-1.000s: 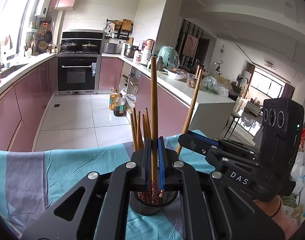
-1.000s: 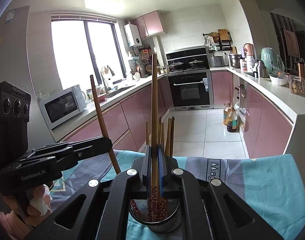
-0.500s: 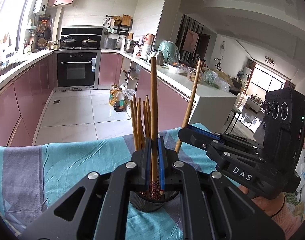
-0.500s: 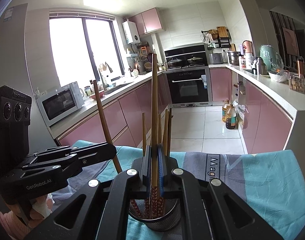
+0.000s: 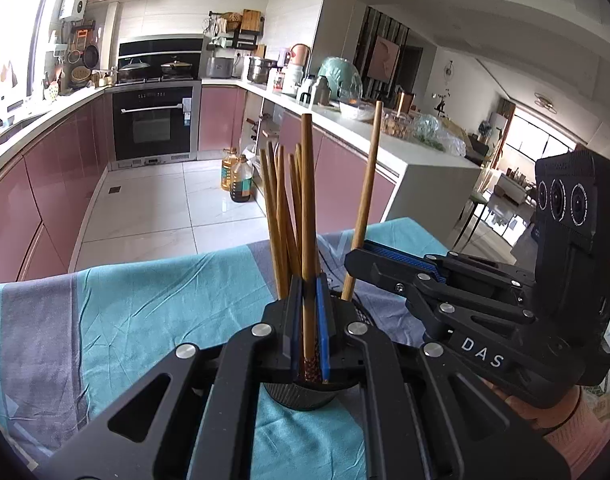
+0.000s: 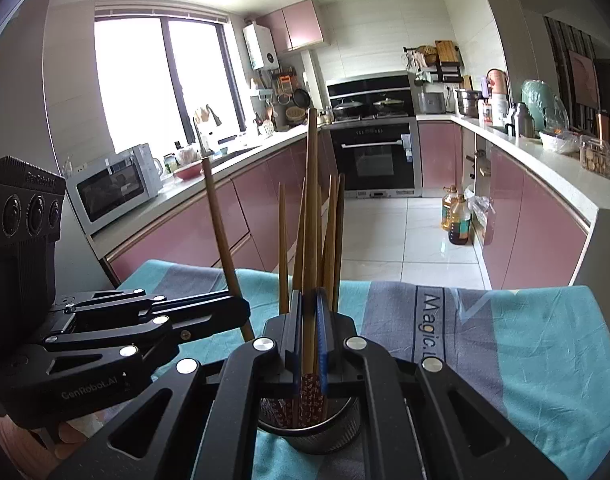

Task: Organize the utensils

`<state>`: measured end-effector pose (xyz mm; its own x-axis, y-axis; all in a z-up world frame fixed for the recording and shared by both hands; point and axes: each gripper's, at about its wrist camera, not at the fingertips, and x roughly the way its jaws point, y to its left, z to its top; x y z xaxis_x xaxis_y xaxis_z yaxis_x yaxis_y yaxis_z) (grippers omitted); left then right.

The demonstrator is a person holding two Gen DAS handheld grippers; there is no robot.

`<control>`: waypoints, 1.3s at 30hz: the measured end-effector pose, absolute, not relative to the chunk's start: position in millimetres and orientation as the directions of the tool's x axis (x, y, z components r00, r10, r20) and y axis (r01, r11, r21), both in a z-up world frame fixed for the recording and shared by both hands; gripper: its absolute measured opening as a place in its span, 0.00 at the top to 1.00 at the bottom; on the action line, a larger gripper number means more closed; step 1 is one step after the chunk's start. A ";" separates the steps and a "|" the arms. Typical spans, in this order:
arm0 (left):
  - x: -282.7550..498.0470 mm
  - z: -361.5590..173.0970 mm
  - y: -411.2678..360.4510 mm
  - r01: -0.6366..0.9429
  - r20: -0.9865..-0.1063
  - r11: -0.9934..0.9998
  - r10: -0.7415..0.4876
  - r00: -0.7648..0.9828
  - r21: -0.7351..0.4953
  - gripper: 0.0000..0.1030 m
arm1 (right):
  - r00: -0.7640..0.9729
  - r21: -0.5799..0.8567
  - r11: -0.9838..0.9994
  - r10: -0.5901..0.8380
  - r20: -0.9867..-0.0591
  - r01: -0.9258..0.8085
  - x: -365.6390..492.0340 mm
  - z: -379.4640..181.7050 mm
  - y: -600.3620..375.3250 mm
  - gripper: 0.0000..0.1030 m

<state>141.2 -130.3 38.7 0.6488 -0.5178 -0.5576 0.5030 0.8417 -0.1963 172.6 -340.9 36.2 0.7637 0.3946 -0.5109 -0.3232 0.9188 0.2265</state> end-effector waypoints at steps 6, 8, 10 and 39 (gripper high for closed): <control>149.2 25.3 -133.3 0.502 -0.589 0.844 -0.506 0.630 -0.188 0.92 | 0.737 0.234 0.921 0.389 -0.553 -0.311 178.8 22.0 -338.7 0.94; 152.0 22.9 -134.2 0.503 -0.594 0.844 -0.505 0.627 -0.187 0.89 | 0.733 0.239 0.922 0.386 -0.560 -0.304 179.0 18.5 -338.9 0.93; 148.5 17.7 -132.9 0.507 -0.595 0.842 -0.506 0.624 -0.185 0.84 | 0.729 0.248 0.922 0.387 -0.565 -0.297 178.6 16.7 -339.5 0.93; 47.6 7.5 -13.7 0.207 -0.396 0.976 -0.216 0.892 -0.066 0.06 | 0.834 0.167 0.941 0.339 -0.436 -0.295 83.0 21.8 -309.0 0.06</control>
<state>47.6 -13.7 7.5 0.8922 -0.2163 -0.3964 0.2073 0.9760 -0.0660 83.0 -309.0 21.8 0.8335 0.3390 -0.4362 -0.2951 0.9407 0.1673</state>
